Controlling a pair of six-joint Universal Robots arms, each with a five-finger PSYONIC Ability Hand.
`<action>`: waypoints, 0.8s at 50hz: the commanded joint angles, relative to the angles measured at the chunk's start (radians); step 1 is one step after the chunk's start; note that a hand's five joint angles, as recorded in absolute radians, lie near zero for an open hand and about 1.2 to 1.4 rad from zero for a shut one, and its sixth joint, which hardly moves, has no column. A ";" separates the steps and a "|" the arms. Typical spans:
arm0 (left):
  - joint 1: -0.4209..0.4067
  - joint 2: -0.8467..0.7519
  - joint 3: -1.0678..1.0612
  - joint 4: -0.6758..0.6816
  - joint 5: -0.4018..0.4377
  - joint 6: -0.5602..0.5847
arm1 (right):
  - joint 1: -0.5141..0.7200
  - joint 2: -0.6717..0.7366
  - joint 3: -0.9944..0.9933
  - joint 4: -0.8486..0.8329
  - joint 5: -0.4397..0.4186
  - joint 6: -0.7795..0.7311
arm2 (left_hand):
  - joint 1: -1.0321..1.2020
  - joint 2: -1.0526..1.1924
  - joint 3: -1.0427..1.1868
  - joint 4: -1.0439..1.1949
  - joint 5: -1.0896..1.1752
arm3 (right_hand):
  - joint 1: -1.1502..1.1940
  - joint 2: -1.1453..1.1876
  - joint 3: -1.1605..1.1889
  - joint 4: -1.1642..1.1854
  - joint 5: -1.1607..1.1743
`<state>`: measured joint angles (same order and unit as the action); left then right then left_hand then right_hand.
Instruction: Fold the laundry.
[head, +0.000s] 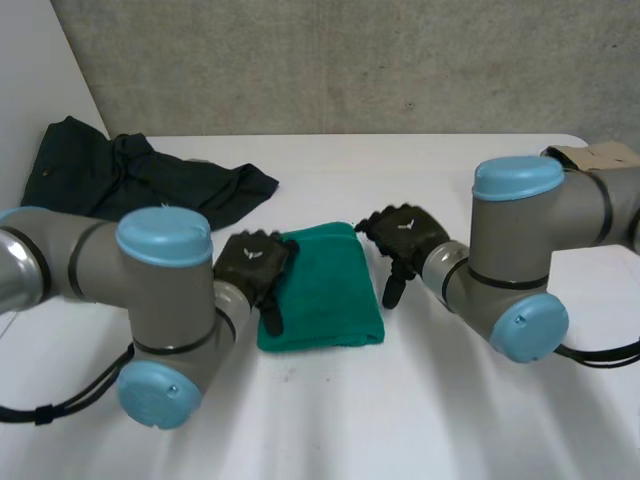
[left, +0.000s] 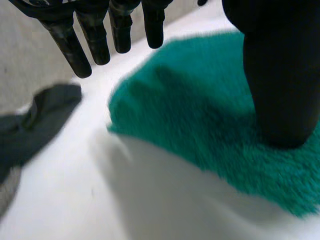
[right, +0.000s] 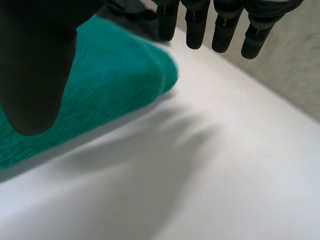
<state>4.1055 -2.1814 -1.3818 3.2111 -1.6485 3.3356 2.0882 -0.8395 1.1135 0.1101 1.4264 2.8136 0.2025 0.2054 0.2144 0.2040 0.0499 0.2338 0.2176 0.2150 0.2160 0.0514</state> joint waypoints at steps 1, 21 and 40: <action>0.061 0.100 0.084 0.001 0.102 0.034 | 0.061 -0.151 0.173 -0.142 0.046 -0.023 | -0.001 -0.004 -0.013 -0.002 -0.023 | 0.010 0.026 0.029 0.028 0.018; 0.081 0.115 0.291 -0.140 0.529 0.015 | 0.227 -0.043 0.454 -0.587 0.055 -0.098 | -0.001 -0.004 -0.013 -0.002 -0.023 | 0.042 0.058 0.061 0.060 0.050; 0.085 0.104 0.285 -0.140 0.529 0.013 | 0.227 0.069 0.296 -0.664 0.098 -0.186 | -0.001 -0.004 -0.013 -0.002 -0.023 | 0.309 0.325 0.328 0.327 0.317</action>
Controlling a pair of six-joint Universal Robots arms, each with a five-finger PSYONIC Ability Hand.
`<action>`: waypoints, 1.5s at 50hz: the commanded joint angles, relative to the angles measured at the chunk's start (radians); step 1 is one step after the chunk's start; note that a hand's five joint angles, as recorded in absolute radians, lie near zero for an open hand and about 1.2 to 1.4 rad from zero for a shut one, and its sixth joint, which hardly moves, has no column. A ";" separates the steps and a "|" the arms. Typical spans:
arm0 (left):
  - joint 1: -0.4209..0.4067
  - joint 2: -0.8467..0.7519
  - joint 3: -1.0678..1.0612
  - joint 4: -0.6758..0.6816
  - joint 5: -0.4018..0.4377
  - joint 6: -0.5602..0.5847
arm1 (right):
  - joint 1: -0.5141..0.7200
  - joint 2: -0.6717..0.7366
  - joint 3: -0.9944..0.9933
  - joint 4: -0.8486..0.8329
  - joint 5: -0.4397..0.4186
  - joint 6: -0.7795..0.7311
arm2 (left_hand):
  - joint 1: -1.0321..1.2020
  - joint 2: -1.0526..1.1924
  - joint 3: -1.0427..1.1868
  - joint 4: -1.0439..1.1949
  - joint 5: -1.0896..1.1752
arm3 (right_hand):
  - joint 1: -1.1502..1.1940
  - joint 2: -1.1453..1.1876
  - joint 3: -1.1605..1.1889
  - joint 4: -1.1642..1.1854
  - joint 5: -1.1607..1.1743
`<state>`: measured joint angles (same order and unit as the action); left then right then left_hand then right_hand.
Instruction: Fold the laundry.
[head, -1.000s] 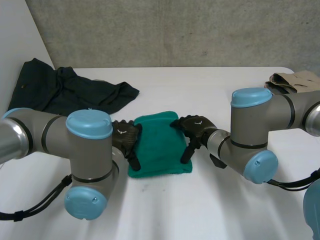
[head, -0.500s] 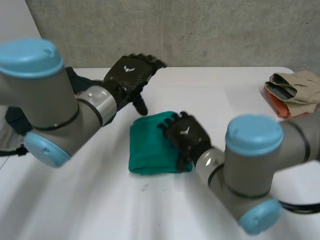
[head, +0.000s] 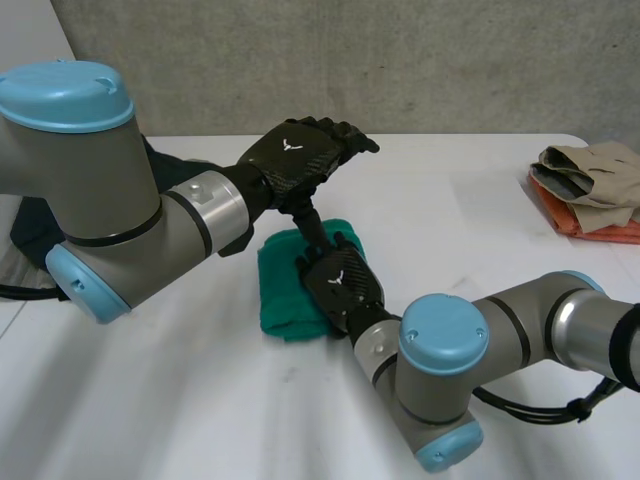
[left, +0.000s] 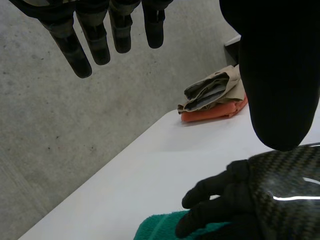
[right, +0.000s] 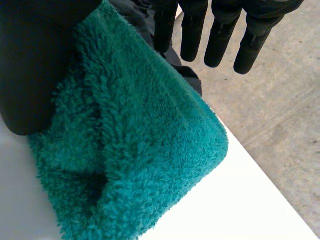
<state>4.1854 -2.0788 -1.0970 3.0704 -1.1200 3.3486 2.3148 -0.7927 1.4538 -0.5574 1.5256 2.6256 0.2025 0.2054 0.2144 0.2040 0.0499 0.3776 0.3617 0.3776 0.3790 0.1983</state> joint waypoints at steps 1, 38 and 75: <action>0.007 0.002 0.000 0.001 0.000 0.000 | 0.000 0.024 -0.047 0.002 -0.002 0.002 | -0.001 -0.004 -0.013 -0.002 -0.023 | 0.174 0.190 0.174 0.173 0.179; 0.048 0.106 0.034 0.028 -0.004 -0.058 | -0.580 -0.109 -0.507 -0.151 -0.059 0.229 | -0.001 -0.004 -0.013 -0.002 -0.023 | 1.019 1.035 1.019 1.017 1.023; -0.011 0.108 -0.035 0.028 -0.006 -0.058 | -1.150 0.034 -0.328 -0.231 -0.696 0.510 | 0.005 0.002 -0.007 0.004 -0.017 | -0.203 -0.187 -0.203 -0.204 -0.198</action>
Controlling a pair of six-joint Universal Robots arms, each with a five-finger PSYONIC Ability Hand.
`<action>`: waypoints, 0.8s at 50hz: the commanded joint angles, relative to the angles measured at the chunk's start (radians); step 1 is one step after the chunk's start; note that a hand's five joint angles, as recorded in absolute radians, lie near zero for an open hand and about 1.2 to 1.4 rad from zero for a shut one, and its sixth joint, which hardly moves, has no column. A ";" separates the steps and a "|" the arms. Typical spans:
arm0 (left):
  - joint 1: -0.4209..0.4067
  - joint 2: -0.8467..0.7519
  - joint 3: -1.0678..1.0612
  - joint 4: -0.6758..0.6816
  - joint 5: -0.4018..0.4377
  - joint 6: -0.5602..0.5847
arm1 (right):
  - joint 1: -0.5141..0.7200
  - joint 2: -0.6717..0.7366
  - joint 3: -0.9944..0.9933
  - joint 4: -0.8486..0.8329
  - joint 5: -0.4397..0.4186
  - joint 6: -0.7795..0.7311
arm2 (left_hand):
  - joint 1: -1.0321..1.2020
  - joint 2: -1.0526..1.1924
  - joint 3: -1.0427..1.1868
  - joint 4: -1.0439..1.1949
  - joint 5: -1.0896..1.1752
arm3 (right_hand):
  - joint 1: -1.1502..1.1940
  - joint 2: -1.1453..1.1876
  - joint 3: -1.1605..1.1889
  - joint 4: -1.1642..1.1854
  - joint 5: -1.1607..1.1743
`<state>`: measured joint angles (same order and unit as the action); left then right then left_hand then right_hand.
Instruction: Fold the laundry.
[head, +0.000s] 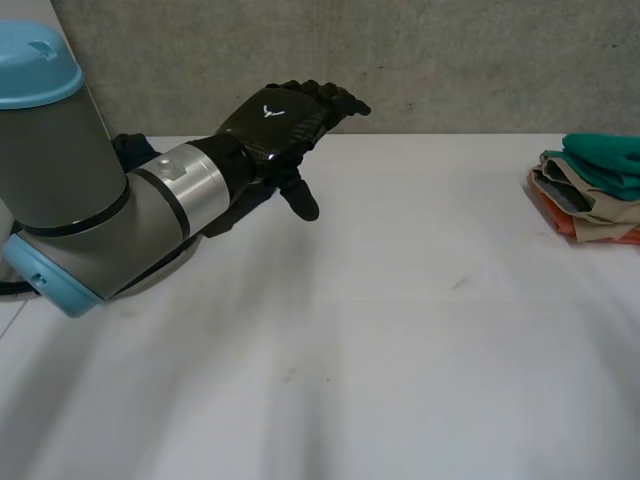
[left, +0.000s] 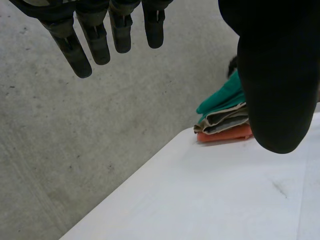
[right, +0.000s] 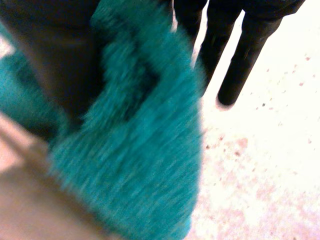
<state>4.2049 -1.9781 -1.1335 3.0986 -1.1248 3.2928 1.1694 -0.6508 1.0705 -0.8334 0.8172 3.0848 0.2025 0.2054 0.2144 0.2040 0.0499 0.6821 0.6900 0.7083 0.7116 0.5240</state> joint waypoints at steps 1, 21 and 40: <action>-0.040 0.007 0.001 0.000 -0.001 -0.004 | -0.005 -0.113 0.058 0.056 0.013 0.051 | 0.005 0.002 -0.007 0.004 -0.017 | -0.508 -0.515 -0.534 -0.537 -0.524; -0.100 0.128 -0.017 0.002 0.002 -0.024 | -0.080 -0.423 0.062 0.545 0.499 -0.479 | -0.001 -0.004 -0.013 -0.002 -0.023 | -0.508 -0.515 -0.534 -0.537 -0.524; 0.148 0.242 -0.023 0.002 -0.243 -0.030 | 0.564 -0.650 0.442 0.295 0.399 -0.288 | -0.004 -0.007 -0.016 -0.005 -0.026 | -0.508 -0.515 -0.534 -0.537 -0.524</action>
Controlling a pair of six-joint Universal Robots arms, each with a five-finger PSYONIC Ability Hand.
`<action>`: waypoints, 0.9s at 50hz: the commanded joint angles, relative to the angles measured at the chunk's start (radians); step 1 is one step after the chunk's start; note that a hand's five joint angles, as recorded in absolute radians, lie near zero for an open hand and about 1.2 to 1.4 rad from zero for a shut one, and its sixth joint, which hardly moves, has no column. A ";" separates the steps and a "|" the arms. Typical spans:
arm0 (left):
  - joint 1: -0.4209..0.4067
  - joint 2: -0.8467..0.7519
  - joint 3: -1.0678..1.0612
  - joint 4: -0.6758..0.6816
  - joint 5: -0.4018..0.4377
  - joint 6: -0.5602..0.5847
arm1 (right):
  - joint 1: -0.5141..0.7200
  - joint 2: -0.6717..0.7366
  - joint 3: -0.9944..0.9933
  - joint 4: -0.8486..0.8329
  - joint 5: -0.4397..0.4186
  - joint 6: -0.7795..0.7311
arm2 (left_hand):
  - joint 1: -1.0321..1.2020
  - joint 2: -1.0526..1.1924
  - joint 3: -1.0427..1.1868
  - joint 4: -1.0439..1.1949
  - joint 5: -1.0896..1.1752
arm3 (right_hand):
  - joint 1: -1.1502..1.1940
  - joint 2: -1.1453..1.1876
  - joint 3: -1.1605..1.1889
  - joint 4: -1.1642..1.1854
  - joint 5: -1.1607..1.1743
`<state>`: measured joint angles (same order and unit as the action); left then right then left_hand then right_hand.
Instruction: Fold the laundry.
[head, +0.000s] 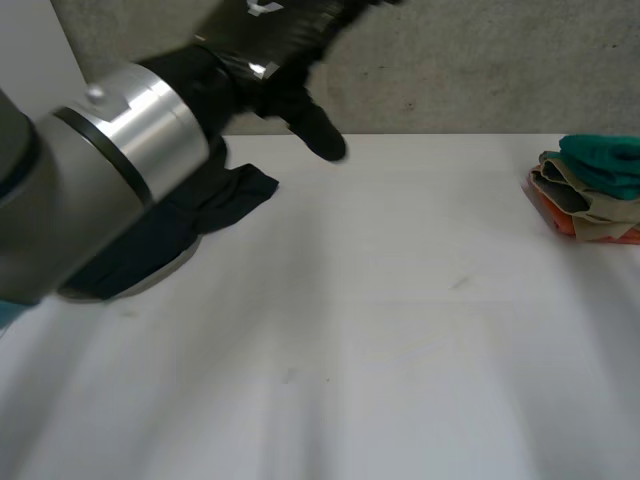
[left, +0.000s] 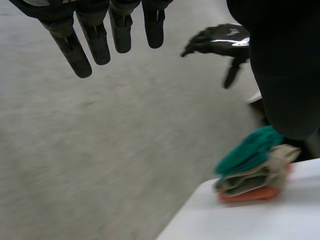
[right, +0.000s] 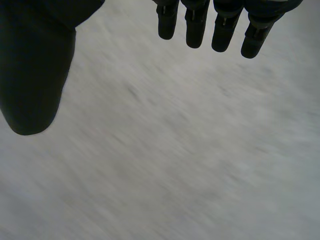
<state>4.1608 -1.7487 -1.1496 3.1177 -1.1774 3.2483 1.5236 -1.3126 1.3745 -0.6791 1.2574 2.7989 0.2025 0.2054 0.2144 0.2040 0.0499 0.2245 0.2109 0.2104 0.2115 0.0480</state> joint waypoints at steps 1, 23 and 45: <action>0.220 0.009 -0.009 -0.022 -0.209 0.019 | 0.223 0.015 0.146 0.166 -0.038 -0.013 | -0.004 -0.007 -0.016 -0.005 -0.026 | -0.050 -0.036 -0.036 -0.037 -0.048; 0.599 -0.764 0.203 0.119 -0.111 0.553 | 0.316 0.131 0.379 0.332 0.005 -0.226 | -0.007 -0.010 -0.018 -0.008 -0.028 | -0.050 -0.036 -0.036 -0.037 -0.048; 0.411 -0.375 0.131 0.225 -0.133 0.202 | 0.311 0.115 0.405 0.322 0.013 -0.225 | 1.194 1.191 1.182 1.192 1.172 | -0.050 -0.036 -0.036 -0.037 -0.048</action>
<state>4.6636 -2.3564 -0.9456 3.2933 -1.2929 3.6979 1.8358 -1.1789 1.7799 -0.3555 1.2695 2.5675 1.1144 1.1933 1.1715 1.1966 0.9508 0.2245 0.2109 0.2104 0.2115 0.0479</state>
